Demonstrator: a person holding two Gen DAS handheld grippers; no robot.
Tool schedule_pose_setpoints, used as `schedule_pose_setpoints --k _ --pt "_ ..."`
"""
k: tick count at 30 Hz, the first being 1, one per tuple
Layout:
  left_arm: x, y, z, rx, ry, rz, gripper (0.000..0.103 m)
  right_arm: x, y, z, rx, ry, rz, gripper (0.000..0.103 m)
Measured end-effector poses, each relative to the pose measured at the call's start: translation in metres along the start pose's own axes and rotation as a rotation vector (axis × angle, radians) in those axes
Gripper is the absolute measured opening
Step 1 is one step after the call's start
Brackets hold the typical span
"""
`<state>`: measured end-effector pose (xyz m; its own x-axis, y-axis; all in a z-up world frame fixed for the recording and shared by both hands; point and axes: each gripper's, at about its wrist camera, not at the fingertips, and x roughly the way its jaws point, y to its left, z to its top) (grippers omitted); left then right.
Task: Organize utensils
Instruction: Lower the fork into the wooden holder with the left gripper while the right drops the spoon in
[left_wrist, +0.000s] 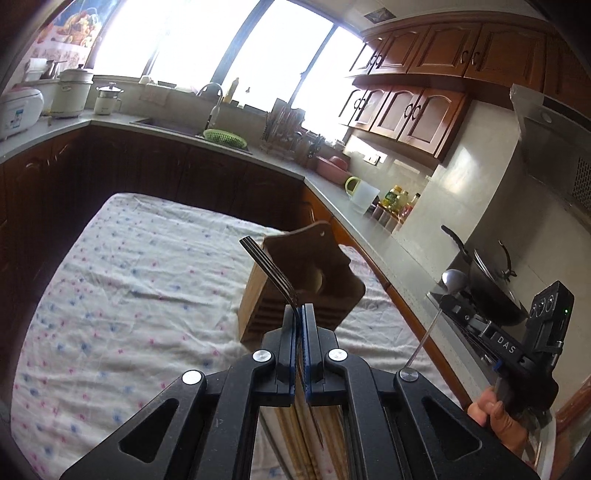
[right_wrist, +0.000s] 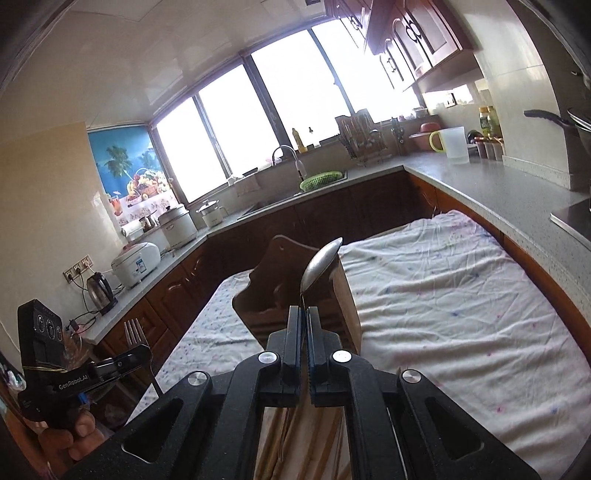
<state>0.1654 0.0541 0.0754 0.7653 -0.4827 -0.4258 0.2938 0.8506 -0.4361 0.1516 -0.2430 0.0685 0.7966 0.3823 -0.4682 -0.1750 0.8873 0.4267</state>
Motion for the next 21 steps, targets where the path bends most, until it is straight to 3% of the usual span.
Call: schedule_pose_setpoints --k 11,15,21 --pt "0.056 -0.024 0.053 0.126 -0.194 0.084 0.001 0.045 0.012 0.061 -0.078 -0.201 -0.040 0.002" --pt "0.096 -0.027 0.046 0.174 -0.236 0.139 0.001 0.070 0.012 0.063 -0.127 -0.257 -0.067 0.002" --pt "0.144 -0.029 0.013 0.208 -0.207 0.160 0.001 0.110 0.005 0.042 -0.166 -0.203 -0.095 0.002"
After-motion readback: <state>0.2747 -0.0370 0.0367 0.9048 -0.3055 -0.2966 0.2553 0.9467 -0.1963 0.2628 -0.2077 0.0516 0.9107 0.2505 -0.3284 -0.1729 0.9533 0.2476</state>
